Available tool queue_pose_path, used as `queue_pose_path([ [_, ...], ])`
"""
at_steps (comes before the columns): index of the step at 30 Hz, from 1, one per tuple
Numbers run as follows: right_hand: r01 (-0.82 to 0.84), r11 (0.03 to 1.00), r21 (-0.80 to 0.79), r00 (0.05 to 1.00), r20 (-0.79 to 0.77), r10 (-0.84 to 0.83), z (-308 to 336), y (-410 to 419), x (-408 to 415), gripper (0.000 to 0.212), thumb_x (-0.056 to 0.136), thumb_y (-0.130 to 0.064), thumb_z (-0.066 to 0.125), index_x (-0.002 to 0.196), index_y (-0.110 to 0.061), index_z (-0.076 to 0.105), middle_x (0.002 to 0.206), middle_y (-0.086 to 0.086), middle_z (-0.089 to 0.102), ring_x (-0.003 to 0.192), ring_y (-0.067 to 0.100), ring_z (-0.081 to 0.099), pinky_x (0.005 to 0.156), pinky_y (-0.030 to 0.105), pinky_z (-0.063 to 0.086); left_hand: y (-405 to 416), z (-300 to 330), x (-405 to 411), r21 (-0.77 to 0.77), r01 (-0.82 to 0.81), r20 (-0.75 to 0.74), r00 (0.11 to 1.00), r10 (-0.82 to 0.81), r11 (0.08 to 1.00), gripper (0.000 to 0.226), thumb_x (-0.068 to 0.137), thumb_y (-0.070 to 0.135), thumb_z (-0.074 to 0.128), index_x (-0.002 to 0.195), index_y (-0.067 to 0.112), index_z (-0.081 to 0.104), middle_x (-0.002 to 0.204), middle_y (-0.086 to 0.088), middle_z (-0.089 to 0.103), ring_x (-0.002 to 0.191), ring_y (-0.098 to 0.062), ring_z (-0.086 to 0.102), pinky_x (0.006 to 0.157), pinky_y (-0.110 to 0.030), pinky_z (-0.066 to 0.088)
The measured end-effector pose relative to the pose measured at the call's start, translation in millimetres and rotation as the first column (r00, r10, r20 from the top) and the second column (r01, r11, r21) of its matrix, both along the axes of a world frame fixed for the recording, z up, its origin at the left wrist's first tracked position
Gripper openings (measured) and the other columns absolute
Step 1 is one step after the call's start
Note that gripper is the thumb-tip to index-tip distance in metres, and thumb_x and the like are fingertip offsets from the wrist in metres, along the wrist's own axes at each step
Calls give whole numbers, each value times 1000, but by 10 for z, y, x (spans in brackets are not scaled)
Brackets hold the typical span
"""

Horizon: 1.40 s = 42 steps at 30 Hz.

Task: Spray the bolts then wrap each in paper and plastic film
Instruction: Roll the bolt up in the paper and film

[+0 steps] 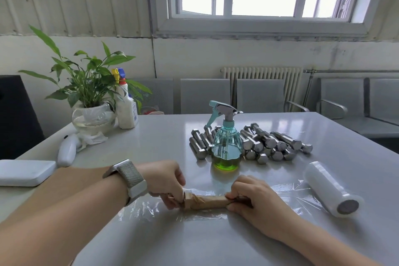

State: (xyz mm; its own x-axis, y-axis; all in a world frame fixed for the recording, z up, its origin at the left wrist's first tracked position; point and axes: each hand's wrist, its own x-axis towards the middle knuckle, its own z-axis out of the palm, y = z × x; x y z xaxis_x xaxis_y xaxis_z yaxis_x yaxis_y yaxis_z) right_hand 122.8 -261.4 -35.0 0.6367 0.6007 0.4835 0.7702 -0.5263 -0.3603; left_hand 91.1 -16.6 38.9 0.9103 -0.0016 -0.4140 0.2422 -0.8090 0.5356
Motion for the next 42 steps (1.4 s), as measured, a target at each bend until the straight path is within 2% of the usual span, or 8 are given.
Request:
queue_pose_path([
  [8,4,1000,2,999,-52,-4,-21,0,3,11,79,-18,79,84,-15,69,92,-9,63,91,15,59,82,34,47,107,-184,-206,-457,-256,70,944,321,852,11,99,11,52,101,6,61,82,-10,76,77,-24,75,41,-17,39],
  [15,12,1000,-2,998,-61,-12,-21,8,4,13,79,-19,79,82,-17,66,92,-10,63,90,12,59,82,33,47,61,-479,-338,-569,-290,203,857,474,769,6,85,5,72,81,7,75,73,-10,75,69,-16,74,50,-18,49],
  [23,17,1000,-5,997,-76,-17,-25,8,3,13,79,-19,79,83,-18,67,90,-18,58,90,10,59,82,30,47,-212,-543,-436,81,-292,721,678,146,953,13,85,43,65,80,30,67,76,13,69,77,-6,62,66,-19,43],
  [29,21,1000,0,996,-83,-21,-26,-2,8,17,78,-17,80,78,-20,63,90,-13,62,89,11,61,81,30,48,-504,-519,-480,650,-240,689,586,-427,721,19,43,5,69,47,17,56,44,-4,49,33,-24,47,36,-24,37],
  [33,24,1000,1,997,-74,-23,-33,-2,-1,19,78,-18,80,77,-22,61,88,-15,60,86,11,60,79,27,47,-648,-746,-567,755,-304,615,635,-468,580,40,73,-5,34,66,-3,73,52,-15,58,40,-25,52,45,-29,48],
  [38,39,999,2,997,-67,-39,-28,-11,-23,15,77,-19,81,80,-19,66,89,-10,62,86,11,60,80,28,47,-117,-444,-495,185,-92,603,797,-39,978,31,95,27,38,96,27,69,88,3,71,79,-14,67,72,-30,52],
  [40,38,999,3,997,-63,-38,-23,-8,-25,15,77,-19,81,81,-19,67,89,-11,62,86,11,60,80,28,47,284,-328,-448,-189,-165,500,832,239,968,22,98,27,49,87,27,68,82,6,73,69,-8,69,67,-27,51],
  [42,39,999,1,997,-60,-39,-23,-1,-27,15,77,-20,81,80,-19,66,89,-12,61,85,10,58,80,27,46,675,-308,-392,-65,-349,559,764,324,935,21,96,24,54,80,23,66,74,4,72,64,-13,69,62,-25,50],
])
